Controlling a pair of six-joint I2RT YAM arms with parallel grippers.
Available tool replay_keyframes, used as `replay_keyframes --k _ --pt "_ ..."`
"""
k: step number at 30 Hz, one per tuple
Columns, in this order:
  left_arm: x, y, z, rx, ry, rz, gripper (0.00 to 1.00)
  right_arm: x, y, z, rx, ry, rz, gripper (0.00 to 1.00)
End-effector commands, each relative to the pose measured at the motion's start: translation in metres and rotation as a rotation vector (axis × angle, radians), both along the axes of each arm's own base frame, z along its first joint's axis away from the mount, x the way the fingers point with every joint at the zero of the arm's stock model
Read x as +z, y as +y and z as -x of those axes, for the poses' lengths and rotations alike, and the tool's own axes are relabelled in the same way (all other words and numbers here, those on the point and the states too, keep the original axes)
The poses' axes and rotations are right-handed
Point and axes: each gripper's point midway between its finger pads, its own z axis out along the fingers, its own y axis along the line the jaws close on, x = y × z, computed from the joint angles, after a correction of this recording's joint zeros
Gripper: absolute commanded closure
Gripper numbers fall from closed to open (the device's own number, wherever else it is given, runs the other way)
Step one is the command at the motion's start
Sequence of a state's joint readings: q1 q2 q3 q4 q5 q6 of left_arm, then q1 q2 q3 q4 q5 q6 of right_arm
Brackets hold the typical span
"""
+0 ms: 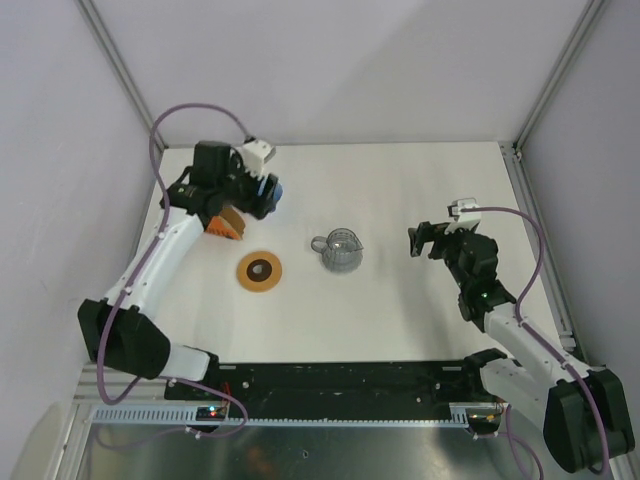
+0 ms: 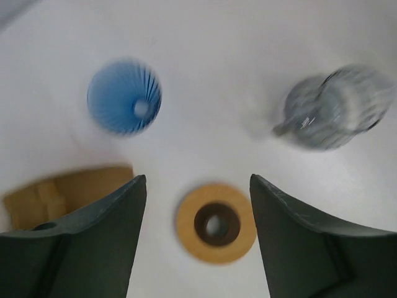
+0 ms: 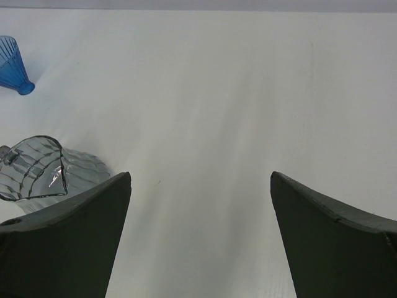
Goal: Place the coffee filter in the dripper
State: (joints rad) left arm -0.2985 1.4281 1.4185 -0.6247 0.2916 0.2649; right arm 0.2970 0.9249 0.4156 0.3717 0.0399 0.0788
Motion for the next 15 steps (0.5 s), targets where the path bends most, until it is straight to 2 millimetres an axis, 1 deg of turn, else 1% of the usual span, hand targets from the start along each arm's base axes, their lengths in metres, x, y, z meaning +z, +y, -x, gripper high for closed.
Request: replay_keyframes --k 1,2,3,4,6,10,13,15 --pt "-0.077 0.06 0.028 0.106 0.177 -0.141 0.36 0.026 0.005 -0.009 0.016 -0.061 -0.036 0.0" --pt "-0.092 0.07 0.033 0.122 0.214 -0.141 0.41 0.024 0.005 -0.009 0.016 -0.058 -0.036 0.01" --pt "-0.102 0.076 0.036 0.126 0.239 -0.134 0.45 0.023 0.005 -0.01 0.016 -0.054 -0.037 0.01" --pt "-0.113 0.083 0.04 0.139 0.264 -0.13 0.47 0.022 0.005 -0.01 0.015 -0.051 -0.036 0.01" --pt "-0.131 0.09 0.046 0.141 0.294 -0.123 0.47 0.02 0.005 -0.011 0.013 -0.046 -0.037 0.01" --pt "-0.159 0.091 0.053 0.121 0.31 -0.123 0.43 0.018 0.007 -0.012 0.029 -0.04 -0.04 0.01" --pt "-0.172 0.094 0.047 0.143 0.303 -0.133 0.43 0.017 0.007 -0.012 0.033 -0.036 -0.042 0.01" --pt "-0.178 0.089 0.046 0.131 0.314 -0.11 0.45 0.016 0.007 -0.012 0.033 -0.035 -0.043 0.01"
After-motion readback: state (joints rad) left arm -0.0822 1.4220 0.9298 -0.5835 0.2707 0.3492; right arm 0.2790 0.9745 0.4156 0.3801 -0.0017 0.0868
